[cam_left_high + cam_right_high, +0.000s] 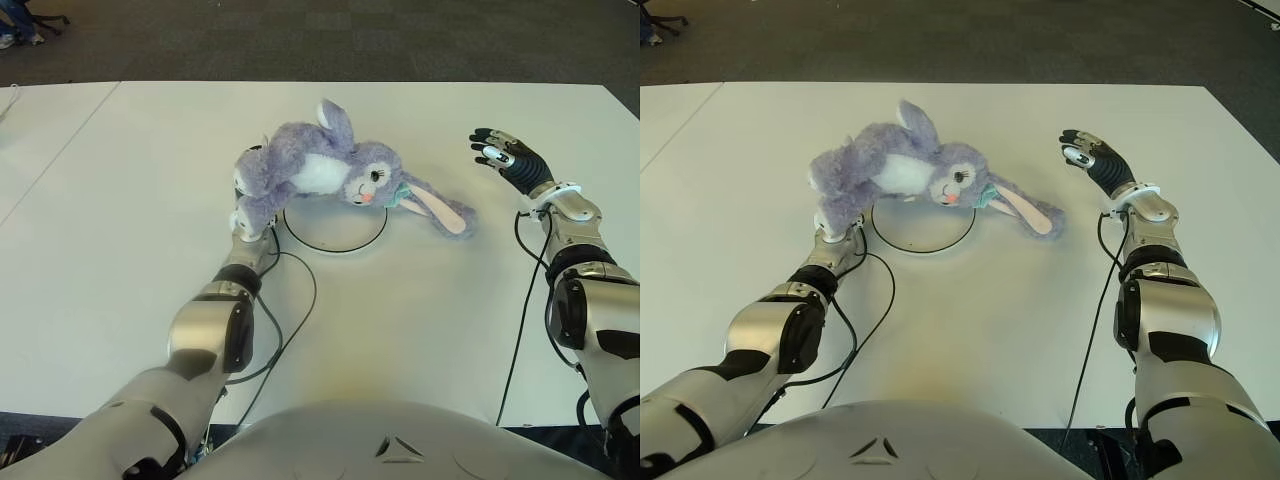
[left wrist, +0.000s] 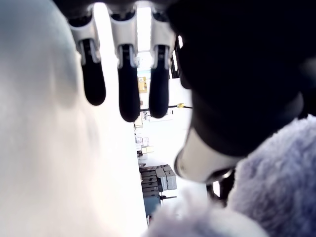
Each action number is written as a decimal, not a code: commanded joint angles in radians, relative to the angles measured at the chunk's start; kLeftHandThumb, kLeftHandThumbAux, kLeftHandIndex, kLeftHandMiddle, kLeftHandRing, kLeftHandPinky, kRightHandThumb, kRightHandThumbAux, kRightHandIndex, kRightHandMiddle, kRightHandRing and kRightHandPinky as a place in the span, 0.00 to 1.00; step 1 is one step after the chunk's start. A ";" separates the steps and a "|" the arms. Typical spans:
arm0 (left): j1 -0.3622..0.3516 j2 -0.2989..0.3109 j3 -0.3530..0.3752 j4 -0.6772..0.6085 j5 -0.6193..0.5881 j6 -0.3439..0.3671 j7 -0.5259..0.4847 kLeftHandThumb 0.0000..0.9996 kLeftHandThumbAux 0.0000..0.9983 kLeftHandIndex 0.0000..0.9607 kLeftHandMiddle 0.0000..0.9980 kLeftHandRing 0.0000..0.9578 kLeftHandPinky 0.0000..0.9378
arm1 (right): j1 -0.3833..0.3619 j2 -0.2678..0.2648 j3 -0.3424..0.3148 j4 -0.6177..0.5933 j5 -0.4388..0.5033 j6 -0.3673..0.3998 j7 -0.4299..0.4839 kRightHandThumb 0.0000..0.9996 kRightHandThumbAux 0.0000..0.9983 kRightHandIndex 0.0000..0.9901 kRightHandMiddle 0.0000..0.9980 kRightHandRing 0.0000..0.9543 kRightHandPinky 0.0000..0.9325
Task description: Put the doll into the plate.
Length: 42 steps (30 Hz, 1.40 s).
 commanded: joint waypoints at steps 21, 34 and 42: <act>0.177 -0.025 -0.002 0.122 0.002 0.125 -0.017 0.24 0.89 0.25 0.34 0.39 0.43 | -0.039 0.238 -0.112 0.025 0.008 0.151 -0.248 0.00 0.72 0.19 0.22 0.20 0.18; 0.187 -0.028 0.000 0.119 -0.002 0.108 -0.013 0.26 0.89 0.25 0.34 0.39 0.43 | -0.023 0.347 -0.180 0.022 0.047 0.105 -0.264 0.00 0.68 0.20 0.22 0.19 0.16; 0.199 -0.023 0.005 0.118 -0.008 0.093 -0.022 0.25 0.88 0.23 0.32 0.38 0.43 | 0.053 0.466 -0.356 0.018 0.220 0.068 -0.172 0.00 0.72 0.21 0.22 0.19 0.17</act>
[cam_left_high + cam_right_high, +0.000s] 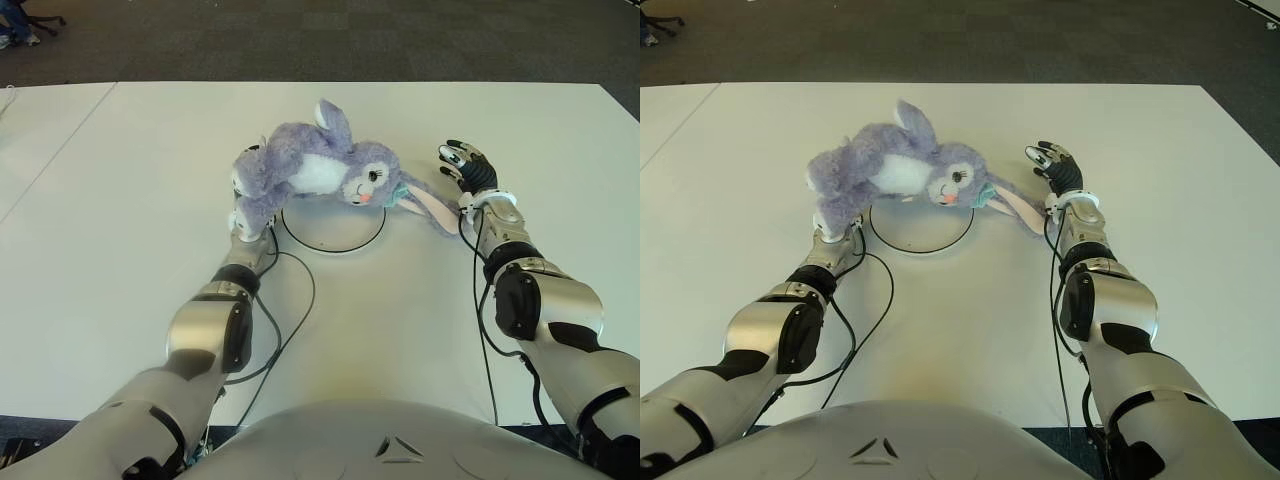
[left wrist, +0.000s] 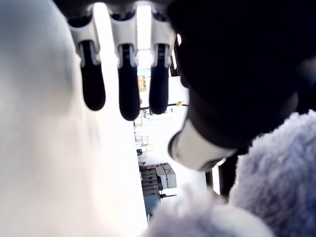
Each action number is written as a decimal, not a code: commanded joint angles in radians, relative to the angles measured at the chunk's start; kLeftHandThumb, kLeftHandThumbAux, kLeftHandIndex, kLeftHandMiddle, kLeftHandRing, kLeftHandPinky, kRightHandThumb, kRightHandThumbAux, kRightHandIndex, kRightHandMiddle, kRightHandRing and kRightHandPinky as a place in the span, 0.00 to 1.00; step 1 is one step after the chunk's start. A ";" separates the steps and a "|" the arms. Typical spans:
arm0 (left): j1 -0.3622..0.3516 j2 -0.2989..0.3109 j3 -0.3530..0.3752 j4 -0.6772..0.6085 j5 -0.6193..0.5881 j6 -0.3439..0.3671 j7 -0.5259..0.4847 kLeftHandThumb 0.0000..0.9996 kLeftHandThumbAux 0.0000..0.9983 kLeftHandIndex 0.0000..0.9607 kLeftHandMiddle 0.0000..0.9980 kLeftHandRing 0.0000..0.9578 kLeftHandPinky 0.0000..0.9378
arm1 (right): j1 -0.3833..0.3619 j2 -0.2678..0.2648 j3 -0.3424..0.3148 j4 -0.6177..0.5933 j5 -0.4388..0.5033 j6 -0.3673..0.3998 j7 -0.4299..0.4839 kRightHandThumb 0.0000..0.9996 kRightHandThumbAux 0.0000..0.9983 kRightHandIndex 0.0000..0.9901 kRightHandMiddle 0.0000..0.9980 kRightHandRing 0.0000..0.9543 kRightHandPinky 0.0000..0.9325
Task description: Put the doll into the plate.
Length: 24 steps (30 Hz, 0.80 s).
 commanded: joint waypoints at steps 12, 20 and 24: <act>0.203 -0.025 0.003 0.116 -0.004 0.085 -0.019 0.28 0.89 0.23 0.33 0.38 0.42 | 0.196 0.115 -0.204 0.006 0.197 -0.065 0.185 0.00 0.73 0.24 0.26 0.24 0.22; 0.202 -0.025 0.006 0.116 -0.005 0.077 -0.007 0.29 0.89 0.25 0.35 0.39 0.44 | 0.221 0.121 -0.227 -0.001 0.206 -0.088 0.214 0.00 0.70 0.30 0.31 0.29 0.23; 0.200 -0.022 0.001 0.117 0.001 0.084 -0.002 0.29 0.88 0.25 0.35 0.39 0.44 | 0.237 0.137 -0.234 -0.005 0.217 -0.107 0.226 0.00 0.69 0.32 0.32 0.30 0.24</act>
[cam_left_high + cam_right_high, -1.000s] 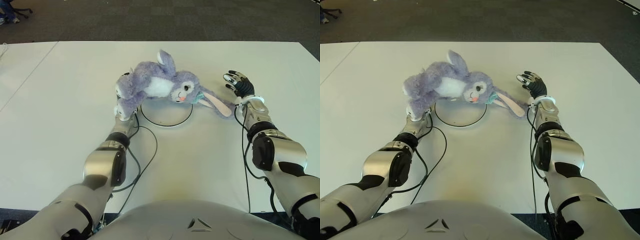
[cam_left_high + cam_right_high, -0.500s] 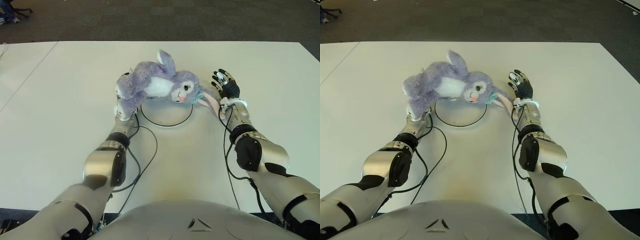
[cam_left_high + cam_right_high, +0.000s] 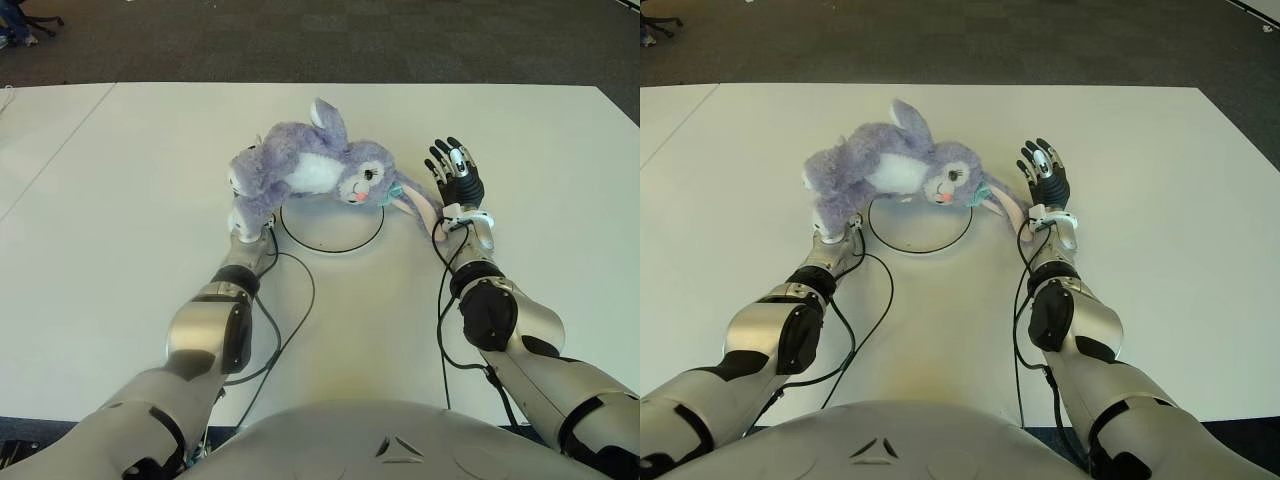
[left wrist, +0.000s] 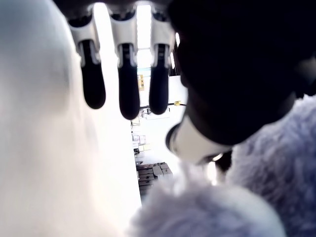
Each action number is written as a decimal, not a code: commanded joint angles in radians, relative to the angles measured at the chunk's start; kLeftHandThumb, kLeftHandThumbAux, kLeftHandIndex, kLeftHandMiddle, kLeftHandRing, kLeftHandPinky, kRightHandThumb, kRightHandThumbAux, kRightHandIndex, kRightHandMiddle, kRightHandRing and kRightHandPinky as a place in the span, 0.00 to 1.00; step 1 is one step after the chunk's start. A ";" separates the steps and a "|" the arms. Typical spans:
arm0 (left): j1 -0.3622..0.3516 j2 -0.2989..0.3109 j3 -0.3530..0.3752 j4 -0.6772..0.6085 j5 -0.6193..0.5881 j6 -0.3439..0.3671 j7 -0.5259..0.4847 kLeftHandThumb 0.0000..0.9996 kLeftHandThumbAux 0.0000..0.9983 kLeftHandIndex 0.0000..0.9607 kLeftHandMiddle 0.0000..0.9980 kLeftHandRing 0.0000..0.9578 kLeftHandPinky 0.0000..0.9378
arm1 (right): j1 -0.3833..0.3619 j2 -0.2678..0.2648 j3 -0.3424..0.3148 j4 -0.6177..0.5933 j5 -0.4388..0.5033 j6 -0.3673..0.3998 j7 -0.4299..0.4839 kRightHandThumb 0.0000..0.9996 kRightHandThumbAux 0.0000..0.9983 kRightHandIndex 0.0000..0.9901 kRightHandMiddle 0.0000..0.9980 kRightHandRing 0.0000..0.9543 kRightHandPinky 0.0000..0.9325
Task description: Put the doll into the plate.
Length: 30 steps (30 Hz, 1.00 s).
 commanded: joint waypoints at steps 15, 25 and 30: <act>0.194 -0.022 -0.004 0.117 0.004 0.104 0.002 0.25 0.88 0.23 0.34 0.38 0.44 | 0.227 0.084 -0.026 0.070 0.021 0.030 -0.033 0.00 0.64 0.35 0.33 0.30 0.21; 0.195 -0.018 -0.002 0.119 0.002 0.107 -0.005 0.26 0.88 0.23 0.32 0.36 0.39 | 0.247 0.070 -0.008 0.076 -0.003 0.056 -0.068 0.00 0.64 0.35 0.33 0.30 0.22; 0.196 -0.020 -0.003 0.118 0.004 0.101 0.001 0.26 0.90 0.25 0.34 0.38 0.44 | 0.276 0.075 0.041 0.080 -0.055 0.053 -0.112 0.00 0.66 0.36 0.34 0.31 0.20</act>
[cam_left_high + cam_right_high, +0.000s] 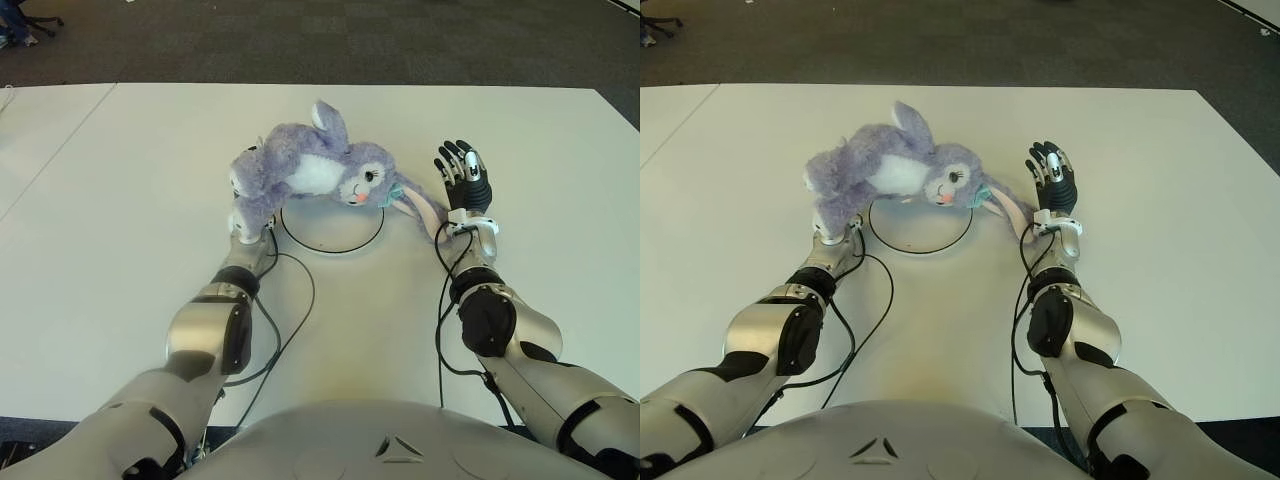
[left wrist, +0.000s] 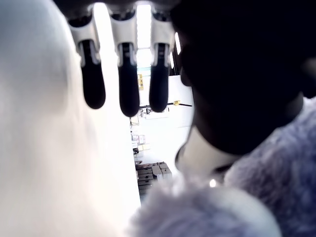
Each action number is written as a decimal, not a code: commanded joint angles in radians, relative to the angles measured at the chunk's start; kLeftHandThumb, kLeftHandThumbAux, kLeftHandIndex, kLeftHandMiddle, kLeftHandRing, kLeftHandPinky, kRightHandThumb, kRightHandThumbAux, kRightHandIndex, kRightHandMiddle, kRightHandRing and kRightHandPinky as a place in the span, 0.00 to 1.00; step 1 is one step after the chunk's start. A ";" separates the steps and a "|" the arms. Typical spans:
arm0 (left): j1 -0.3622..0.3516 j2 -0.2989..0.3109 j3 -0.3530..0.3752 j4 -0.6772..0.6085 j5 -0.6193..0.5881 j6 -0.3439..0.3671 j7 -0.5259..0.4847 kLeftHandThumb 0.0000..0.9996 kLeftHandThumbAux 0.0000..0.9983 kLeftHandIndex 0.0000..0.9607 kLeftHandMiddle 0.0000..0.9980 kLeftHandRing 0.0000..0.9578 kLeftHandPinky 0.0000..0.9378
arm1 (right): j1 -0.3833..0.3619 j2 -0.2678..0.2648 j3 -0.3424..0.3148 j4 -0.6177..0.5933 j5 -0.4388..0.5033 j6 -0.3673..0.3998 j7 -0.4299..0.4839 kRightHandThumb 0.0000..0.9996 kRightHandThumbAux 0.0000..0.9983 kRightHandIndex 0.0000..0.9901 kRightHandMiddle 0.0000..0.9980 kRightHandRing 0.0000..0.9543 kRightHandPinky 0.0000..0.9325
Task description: Put the doll into the plate.
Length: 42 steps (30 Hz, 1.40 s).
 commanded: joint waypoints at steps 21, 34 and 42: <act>0.189 -0.022 0.010 0.119 -0.009 0.110 -0.018 0.27 0.89 0.23 0.33 0.38 0.43 | 0.246 0.034 0.068 0.107 -0.070 0.121 -0.092 0.00 0.70 0.34 0.35 0.32 0.21; 0.192 -0.023 0.008 0.118 -0.008 0.109 -0.020 0.28 0.89 0.23 0.33 0.38 0.44 | 0.243 0.033 0.093 0.108 -0.096 0.106 -0.161 0.00 0.66 0.26 0.26 0.21 0.15; 0.194 -0.023 0.007 0.119 -0.007 0.104 -0.019 0.30 0.89 0.23 0.33 0.38 0.43 | 0.242 0.036 0.120 0.109 -0.130 0.097 -0.235 0.00 0.66 0.18 0.17 0.14 0.11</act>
